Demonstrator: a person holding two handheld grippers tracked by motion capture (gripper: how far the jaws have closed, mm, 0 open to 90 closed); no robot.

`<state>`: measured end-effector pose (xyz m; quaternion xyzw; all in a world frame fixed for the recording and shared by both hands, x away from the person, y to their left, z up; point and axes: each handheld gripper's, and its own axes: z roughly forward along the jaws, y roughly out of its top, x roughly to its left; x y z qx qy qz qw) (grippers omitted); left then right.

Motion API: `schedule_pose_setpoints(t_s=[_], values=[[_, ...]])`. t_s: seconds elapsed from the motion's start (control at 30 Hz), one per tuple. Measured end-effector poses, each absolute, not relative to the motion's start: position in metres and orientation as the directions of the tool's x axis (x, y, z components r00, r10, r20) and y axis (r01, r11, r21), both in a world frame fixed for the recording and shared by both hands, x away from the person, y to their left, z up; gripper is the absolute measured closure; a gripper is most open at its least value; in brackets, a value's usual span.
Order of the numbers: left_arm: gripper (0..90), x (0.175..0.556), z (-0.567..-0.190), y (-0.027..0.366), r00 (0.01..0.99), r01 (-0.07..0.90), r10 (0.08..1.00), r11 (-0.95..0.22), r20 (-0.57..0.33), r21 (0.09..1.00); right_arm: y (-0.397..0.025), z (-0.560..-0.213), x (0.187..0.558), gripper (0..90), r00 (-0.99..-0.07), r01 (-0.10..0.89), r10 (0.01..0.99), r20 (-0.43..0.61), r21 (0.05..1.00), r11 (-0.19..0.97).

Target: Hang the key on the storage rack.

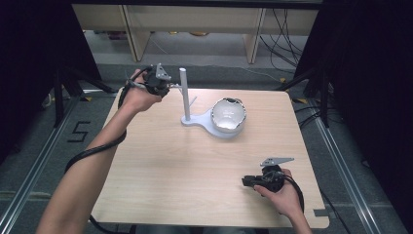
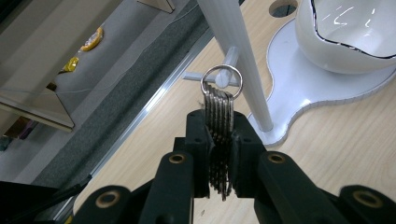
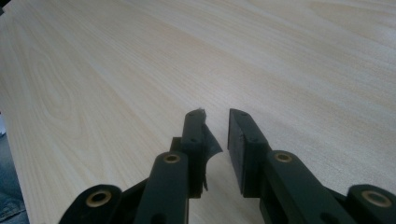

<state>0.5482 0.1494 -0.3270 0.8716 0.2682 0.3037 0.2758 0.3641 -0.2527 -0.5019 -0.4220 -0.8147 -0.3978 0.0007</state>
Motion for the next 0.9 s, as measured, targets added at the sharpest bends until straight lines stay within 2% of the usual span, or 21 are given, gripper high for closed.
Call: schedule_pose_setpoints(t_s=[0.13, 0.47, 0.6, 0.63, 0.7, 0.9], values=[[79.9, 0.549, -0.331, 0.149, 0.670, 0.302, 0.638, -0.701, 0.379, 0.646, -0.253, -0.503, 0.366, 77.3, -0.658, 0.681, 0.666, 0.350, 0.655, 0.328], [79.8, 0.551, -0.338, 0.146, 0.672, 0.314, 0.642, -0.700, 0.371, 0.642, -0.255, -0.500, 0.364, 77.2, -0.640, 0.681, 0.697, 0.324, 0.660, 0.318], [79.8, 0.552, -0.339, 0.144, 0.671, 0.318, 0.643, -0.699, 0.369, 0.640, -0.256, -0.500, 0.365, 77.2, -0.649, 0.678, 0.679, 0.342, 0.665, 0.313], [79.8, 0.552, -0.340, 0.144, 0.670, 0.317, 0.645, -0.697, 0.369, 0.643, -0.255, -0.499, 0.362, 77.2, -0.626, 0.702, 0.688, 0.367, 0.649, 0.292], [79.8, 0.553, -0.340, 0.143, 0.670, 0.316, 0.643, -0.700, 0.371, 0.640, -0.255, -0.499, 0.363, 77.1, -0.632, 0.690, 0.694, 0.343, 0.657, 0.304], [79.8, 0.552, -0.340, 0.141, 0.669, 0.313, 0.642, -0.700, 0.374, 0.642, -0.255, -0.500, 0.363, 76.9, -0.637, 0.693, 0.682, 0.360, 0.655, 0.301]])
